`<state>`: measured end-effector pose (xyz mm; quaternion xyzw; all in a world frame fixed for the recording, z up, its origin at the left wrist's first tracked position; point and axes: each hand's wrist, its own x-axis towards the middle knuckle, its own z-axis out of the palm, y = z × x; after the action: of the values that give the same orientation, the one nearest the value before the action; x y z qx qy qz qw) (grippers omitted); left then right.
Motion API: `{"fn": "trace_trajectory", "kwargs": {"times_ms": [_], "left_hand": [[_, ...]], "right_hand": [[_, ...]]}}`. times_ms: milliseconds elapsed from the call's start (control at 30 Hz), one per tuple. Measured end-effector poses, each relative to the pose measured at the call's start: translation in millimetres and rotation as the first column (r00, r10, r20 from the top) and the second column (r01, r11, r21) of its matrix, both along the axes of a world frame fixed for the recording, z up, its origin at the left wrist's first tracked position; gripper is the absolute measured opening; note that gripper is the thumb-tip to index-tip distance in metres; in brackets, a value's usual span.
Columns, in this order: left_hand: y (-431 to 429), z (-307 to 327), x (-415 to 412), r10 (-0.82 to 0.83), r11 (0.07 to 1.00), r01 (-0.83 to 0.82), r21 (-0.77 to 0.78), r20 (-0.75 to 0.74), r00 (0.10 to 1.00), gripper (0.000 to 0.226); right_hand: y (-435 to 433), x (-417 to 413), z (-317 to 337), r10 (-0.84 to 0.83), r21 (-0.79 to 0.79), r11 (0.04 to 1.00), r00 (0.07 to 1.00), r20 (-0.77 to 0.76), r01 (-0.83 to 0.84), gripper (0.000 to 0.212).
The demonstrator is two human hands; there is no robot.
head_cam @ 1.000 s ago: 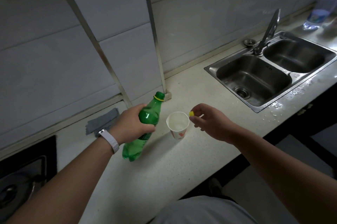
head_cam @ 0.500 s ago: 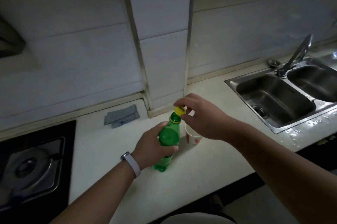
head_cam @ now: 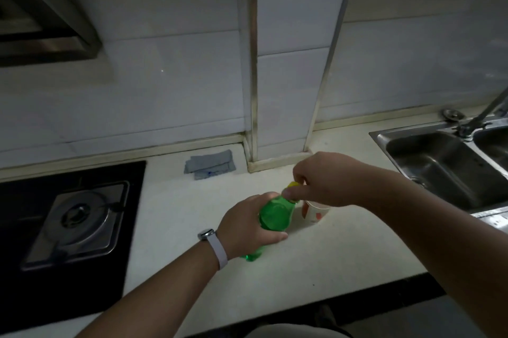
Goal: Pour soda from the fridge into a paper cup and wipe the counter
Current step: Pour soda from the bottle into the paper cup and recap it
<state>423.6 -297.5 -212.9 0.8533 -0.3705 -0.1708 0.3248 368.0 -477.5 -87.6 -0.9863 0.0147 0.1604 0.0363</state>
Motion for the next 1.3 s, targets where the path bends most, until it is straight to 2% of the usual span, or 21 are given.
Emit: {"fn": "trace_trajectory", "kwargs": {"times_ms": [100,167,233,300,333,400,467,500,567,633,667,767,867,933,1000,1033,1167,1300], "left_hand": [[-1,-1,-4,0.004,1.000,-0.003,0.025,-0.011,1.000,0.079],[-2,-1,-5,0.040,0.999,-0.039,0.030,-0.051,0.998,0.082],[-3,-2,-5,0.075,0.997,-0.073,0.026,-0.078,0.994,0.083],[-4,-1,-5,0.098,0.995,-0.096,0.028,-0.084,0.992,0.085],[-6,0,-5,0.113,0.993,-0.111,0.025,-0.093,0.989,0.085],[-11,4,-4,0.143,0.990,-0.143,0.011,-0.106,0.984,0.087],[-20,7,-4,0.156,0.988,-0.155,0.011,-0.109,0.982,0.088],[-26,10,-4,0.159,0.987,-0.159,0.013,-0.112,0.981,0.089],[-38,14,-6,0.165,0.986,-0.164,0.015,-0.110,0.980,0.087],[-50,18,-10,0.173,0.985,-0.172,0.020,-0.107,0.979,0.086],[-56,21,-12,0.180,0.984,-0.179,0.023,-0.104,0.978,0.086],[-75,24,-18,0.190,0.982,-0.187,0.039,-0.086,0.978,0.084],[-94,28,-25,0.215,0.976,-0.211,0.048,-0.096,0.972,0.083],[-105,31,-28,0.239,0.971,-0.234,0.052,-0.129,0.962,0.084],[-117,32,-30,0.237,0.971,-0.230,0.068,-0.128,0.963,0.083],[-122,32,-31,0.232,0.972,-0.223,0.079,-0.123,0.965,0.081],[-143,31,-35,0.253,0.965,-0.242,0.097,-0.118,0.960,0.074],[-160,24,-37,0.276,0.960,-0.264,0.095,-0.141,0.951,0.075]], "right_hand": [[2,1,-10,-0.033,-0.079,0.996,0.999,-0.009,0.032,0.081],[-3,-1,-14,-0.038,-0.025,0.999,0.998,0.051,0.039,0.088],[-10,-4,-11,-0.071,0.154,0.987,0.990,0.122,0.052,0.076],[-15,-8,-2,-0.045,0.324,0.946,0.996,0.079,0.016,0.053],[-19,-9,1,-0.008,0.347,0.938,0.999,0.034,-0.004,0.048],[-28,-10,2,0.026,0.252,0.968,0.998,-0.058,-0.011,0.048],[-43,-9,-3,0.003,0.128,0.992,0.999,-0.041,0.002,0.058],[-52,-8,-5,-0.019,0.131,0.991,1.000,-0.001,0.019,0.055],[-64,-11,-7,0.000,0.267,0.963,0.998,0.064,-0.017,0.041],[-71,-12,-5,0.061,0.378,0.921,0.992,0.107,-0.097,0.049],[-76,-12,-5,0.081,0.395,0.911,0.989,0.120,-0.123,0.048],[-94,-7,-4,0.067,0.322,0.941,0.988,0.141,-0.110,0.023],[-119,-5,-9,0.036,0.120,0.992,0.995,0.091,-0.047,0.059],[-135,-8,-11,0.054,0.238,0.968,0.992,0.117,-0.081,0.053],[-149,-10,-8,0.121,0.412,0.898,0.987,0.108,-0.155,0.052],[-155,-10,-8,0.161,0.443,0.876,0.982,0.102,-0.190,0.052],[-172,-6,-12,0.232,0.433,0.857,0.959,0.161,-0.280,0.033],[-186,-5,-13,0.238,0.353,0.898,0.965,0.115,-0.263,0.028]]}}
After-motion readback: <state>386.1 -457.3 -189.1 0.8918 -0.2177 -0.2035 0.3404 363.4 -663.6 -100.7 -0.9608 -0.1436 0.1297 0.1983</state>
